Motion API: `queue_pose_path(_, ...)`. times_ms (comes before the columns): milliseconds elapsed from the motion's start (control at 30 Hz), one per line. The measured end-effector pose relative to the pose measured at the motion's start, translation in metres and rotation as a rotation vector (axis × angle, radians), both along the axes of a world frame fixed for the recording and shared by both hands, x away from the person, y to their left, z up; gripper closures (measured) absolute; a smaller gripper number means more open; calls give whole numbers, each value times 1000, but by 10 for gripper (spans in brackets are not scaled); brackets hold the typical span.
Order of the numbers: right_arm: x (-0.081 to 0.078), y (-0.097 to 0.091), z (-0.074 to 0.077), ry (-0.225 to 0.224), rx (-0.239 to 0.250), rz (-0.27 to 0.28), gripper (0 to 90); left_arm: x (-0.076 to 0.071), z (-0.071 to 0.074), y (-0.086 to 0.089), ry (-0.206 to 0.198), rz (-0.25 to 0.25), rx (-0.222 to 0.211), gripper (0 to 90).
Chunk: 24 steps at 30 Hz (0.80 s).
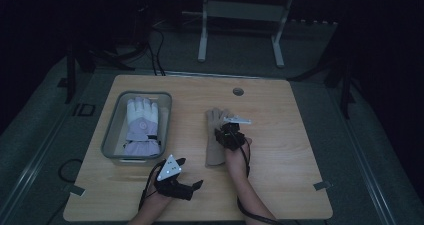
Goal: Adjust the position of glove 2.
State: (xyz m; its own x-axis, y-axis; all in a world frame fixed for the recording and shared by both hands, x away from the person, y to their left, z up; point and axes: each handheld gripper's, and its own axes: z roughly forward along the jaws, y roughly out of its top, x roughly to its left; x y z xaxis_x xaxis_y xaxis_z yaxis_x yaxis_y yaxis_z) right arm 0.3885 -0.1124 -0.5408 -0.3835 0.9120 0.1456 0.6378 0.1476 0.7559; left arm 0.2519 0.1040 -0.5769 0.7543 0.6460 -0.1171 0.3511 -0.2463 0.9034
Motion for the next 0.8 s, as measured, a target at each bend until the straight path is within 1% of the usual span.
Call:
queue_pose_path(67, -1, 2, -1, -7, -13, -2, 733, 0, 0, 0, -3, -1, 2, 13)
queue_pose_path(100, -1, 2, -1, -4, 6, -1, 726, 0, 0, 0, -2, 0, 2, 13)
queue_pose_path(133, -2, 3, -1, -1, 9, 1, 726, 0, 0, 0, -1, 0, 2, 13)
queue_pose_path(167, -2, 4, -2, -6, -7, 3, 722, 0, 0, 0, -1, 0, 2, 13)
queue_pose_path(233, -3, 5, -4, -1, -9, -5, 699, 0, 0, 0, -1, 0, 2, 13)
queue_pose_path(300, -2, 6, -9, -2, -52, 0, 673, 0, 0, 0, 0, 0, 2, 13)
queue_pose_path(333, -2, 5, -11, 2, -60, 7, 654, 0, 0, 0, 1, 0, 1, 13)
queue_pose_path(367, -2, 4, -12, 4, -56, 13, 640, 0, 0, 0, 1, 0, 0, 13)
queue_pose_path(400, -2, 3, -11, 2, -50, 13, 603, 0, 0, 0, 1, 1, 0, 13)
queue_pose_path(467, -2, 1, -6, 6, -48, 32, 536, 0, 0, 0, 3, 0, -2, 13)
queue_pose_path(533, -3, -4, 1, -3, -48, 47, 486, 1, 0, 0, 7, 1, -3, 13)
queue_pose_path(567, -2, -7, 5, 1, -45, 59, 470, 1, 0, 0, 7, 0, -4, 13)
queue_pose_path(600, -2, -10, 9, 7, -38, 69, 459, 1, 0, 0, 10, -2, -7, 13)
queue_pose_path(667, -2, -17, 16, 5, -35, 75, 462, 1, 0, 0, 13, -4, -8, 13)
queue_pose_path(700, -1, -21, 18, 8, -32, 92, 458, 0, 0, 0, 10, -2, -4, 13)
queue_pose_path(733, -1, -24, 20, 6, -41, 92, 461, 0, 0, 0, 4, -4, -3, 13)
queue_pose_path(800, -1, -30, 22, -8, -54, 110, 464, -1, 0, -1, -1, -9, 4, 13)
